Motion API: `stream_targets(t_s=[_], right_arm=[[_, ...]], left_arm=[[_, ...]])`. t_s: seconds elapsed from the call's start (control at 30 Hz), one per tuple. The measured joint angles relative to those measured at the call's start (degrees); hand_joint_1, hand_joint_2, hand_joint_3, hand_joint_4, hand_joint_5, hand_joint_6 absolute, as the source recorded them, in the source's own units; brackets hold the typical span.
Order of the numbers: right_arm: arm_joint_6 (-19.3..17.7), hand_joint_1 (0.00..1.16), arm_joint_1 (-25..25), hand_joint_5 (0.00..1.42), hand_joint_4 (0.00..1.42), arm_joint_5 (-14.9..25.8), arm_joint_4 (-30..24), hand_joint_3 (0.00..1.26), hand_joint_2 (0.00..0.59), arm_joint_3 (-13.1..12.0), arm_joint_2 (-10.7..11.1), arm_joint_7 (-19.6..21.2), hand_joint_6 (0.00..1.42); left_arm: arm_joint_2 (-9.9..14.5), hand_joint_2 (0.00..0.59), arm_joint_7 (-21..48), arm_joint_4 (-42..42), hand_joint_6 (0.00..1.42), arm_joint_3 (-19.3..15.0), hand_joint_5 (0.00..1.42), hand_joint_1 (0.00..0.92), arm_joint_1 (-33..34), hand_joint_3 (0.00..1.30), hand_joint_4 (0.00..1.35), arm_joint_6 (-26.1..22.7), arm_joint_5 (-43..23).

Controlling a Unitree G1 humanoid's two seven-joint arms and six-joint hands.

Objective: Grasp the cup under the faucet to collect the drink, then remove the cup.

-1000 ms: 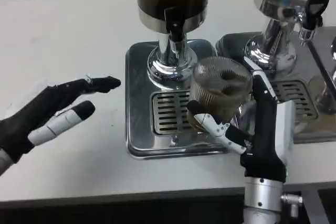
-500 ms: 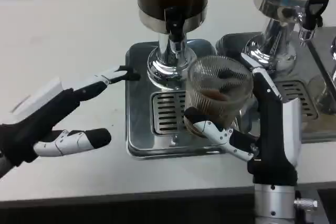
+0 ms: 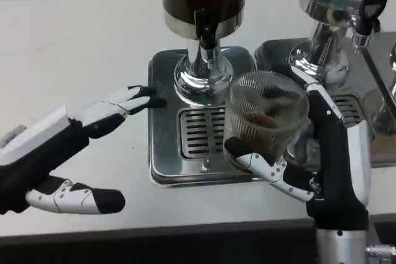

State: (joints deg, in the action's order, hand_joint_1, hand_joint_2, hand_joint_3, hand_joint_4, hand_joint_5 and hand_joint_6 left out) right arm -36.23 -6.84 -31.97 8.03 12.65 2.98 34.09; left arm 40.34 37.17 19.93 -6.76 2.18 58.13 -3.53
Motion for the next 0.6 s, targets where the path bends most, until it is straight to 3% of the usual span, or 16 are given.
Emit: stream_targets(t_s=[0.6], right_arm=[[0.06,0.92,-4.85,1.16,0.87,1.9,-8.44,0.68,0.142,-2.11,0.14,-7.31,1.42]], left_arm=[[3.95,0.026,-1.46,-5.9,0.03,-3.89,0.0,0.0,-6.33,0.06,0.0,2.8,1.88]])
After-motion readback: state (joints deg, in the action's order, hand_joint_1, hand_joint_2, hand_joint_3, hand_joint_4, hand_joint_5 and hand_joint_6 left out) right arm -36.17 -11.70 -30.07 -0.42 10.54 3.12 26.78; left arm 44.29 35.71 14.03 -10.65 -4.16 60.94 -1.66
